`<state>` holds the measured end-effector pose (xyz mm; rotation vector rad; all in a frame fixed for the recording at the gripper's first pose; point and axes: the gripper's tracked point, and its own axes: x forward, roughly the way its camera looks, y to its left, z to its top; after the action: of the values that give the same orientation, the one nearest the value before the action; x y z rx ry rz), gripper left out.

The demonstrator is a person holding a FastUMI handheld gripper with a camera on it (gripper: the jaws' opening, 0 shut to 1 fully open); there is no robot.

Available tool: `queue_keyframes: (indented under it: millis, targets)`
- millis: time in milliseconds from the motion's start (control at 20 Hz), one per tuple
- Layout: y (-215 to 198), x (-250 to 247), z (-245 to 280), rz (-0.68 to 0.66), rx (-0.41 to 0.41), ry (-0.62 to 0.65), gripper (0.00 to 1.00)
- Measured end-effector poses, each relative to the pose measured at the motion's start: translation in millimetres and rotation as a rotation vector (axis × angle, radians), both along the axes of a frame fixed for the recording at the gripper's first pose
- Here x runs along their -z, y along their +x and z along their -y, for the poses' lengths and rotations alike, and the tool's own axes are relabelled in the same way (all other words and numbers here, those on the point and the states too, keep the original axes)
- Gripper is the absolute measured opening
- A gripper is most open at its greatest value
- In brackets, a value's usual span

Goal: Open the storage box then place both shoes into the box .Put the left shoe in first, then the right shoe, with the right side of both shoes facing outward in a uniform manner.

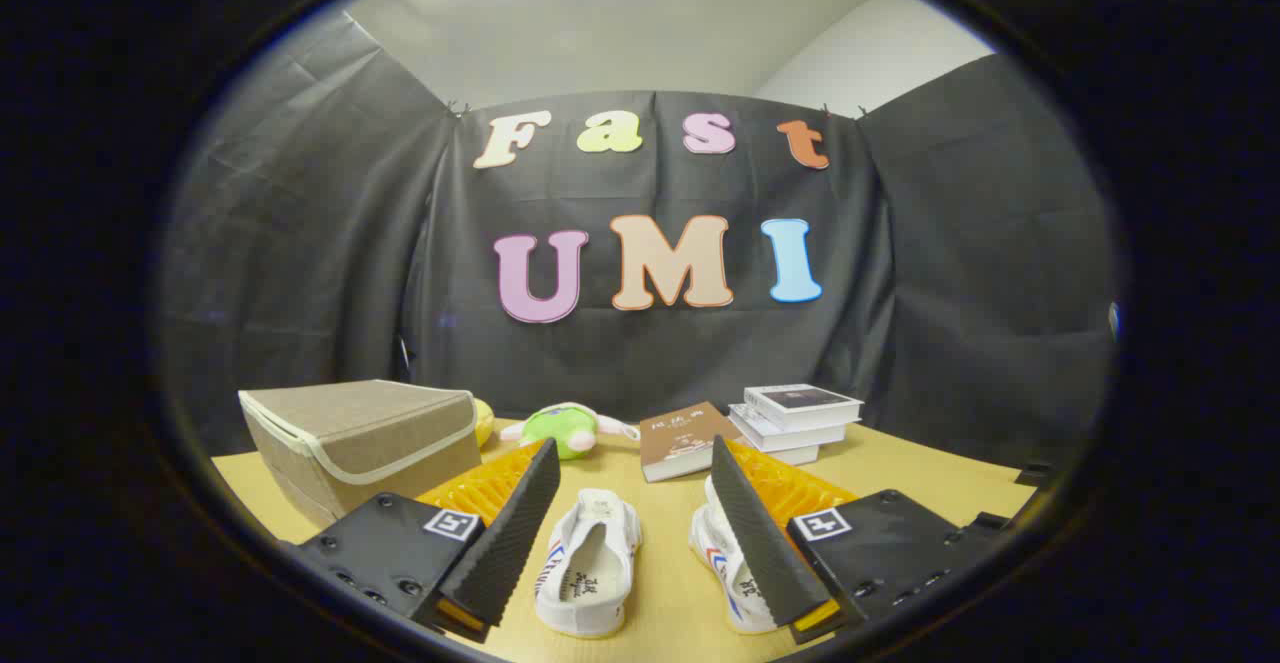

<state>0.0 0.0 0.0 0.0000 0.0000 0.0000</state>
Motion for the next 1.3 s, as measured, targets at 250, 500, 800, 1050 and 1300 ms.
queue_keyframes:
  millis: [250,500,800,1050,1300]
  targets:
    - [-3.0,-2.2,0.9,0.008,0.008,0.017,0.98]
    - [-4.9,-4.2,5.8,0.016,0.023,0.024,0.98]
    - [-1.6,-0.8,3.5,0.029,0.047,0.060,0.98]
    - [5.0,5.9,-5.7,0.008,0.036,0.075,0.98]
    - [-11.8,-4.0,-20.1,0.046,-0.017,0.185,0.95]
